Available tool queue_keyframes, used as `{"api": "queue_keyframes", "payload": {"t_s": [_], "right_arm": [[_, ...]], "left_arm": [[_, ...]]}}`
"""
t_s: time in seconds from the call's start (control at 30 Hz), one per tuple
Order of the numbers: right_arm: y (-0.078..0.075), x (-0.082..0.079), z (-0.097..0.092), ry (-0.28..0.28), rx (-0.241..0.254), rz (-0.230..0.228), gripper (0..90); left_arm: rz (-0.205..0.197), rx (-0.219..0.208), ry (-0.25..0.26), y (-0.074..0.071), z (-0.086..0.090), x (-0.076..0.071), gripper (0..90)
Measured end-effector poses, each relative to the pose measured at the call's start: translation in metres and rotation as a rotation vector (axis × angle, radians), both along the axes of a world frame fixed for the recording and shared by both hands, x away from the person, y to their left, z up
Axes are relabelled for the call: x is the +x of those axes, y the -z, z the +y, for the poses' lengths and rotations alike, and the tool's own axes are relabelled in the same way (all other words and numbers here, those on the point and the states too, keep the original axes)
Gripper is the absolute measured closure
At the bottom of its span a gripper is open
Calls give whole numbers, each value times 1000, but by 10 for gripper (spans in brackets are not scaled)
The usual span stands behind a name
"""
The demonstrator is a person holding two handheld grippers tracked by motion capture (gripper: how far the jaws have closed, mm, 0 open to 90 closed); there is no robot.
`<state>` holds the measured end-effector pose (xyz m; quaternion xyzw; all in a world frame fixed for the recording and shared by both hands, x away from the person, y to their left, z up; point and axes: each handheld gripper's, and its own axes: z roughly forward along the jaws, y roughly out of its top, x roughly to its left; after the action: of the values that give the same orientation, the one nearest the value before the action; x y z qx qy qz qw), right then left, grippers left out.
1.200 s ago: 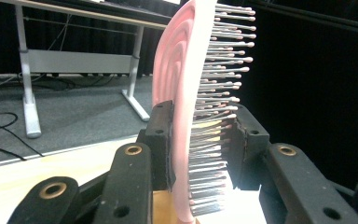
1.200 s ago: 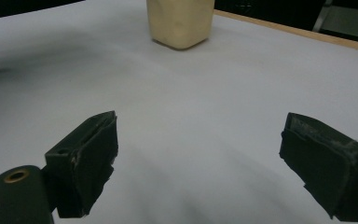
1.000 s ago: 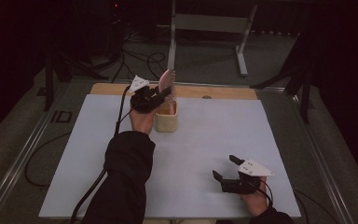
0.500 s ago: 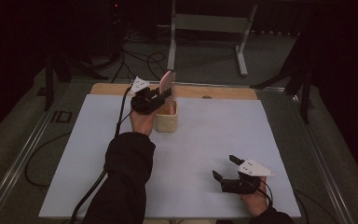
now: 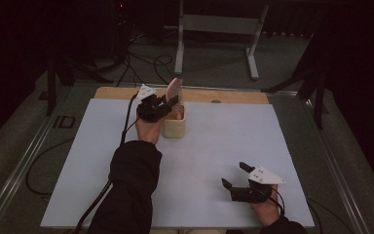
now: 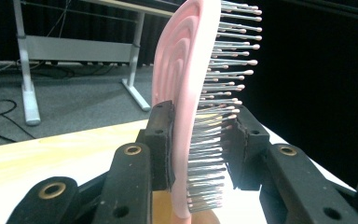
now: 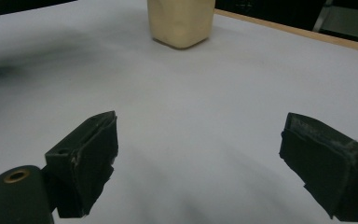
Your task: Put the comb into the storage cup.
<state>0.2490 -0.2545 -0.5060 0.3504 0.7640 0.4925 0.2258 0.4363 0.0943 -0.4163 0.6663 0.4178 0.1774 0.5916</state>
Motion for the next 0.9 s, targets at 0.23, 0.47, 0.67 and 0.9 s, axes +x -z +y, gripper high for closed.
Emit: {"api": "queue_keyframes", "payload": {"t_s": [0.23, 0.47, 0.67, 0.9], "right_arm": [[0, 0, 0, -1, -2, 2, 114], [0, 0, 1, -2, -2, 5, 114], [1, 0, 1, -4, -4, 2, 114], [1, 0, 1, -3, -6, 3, 114]], "left_arm": [[20, 9, 0, 5, -1, 1, 659], [31, 2, 0, 10, 2, 2, 657], [31, 4, 1, 11, 4, 1, 657], [31, 4, 10, 11, 5, 2, 654]]}}
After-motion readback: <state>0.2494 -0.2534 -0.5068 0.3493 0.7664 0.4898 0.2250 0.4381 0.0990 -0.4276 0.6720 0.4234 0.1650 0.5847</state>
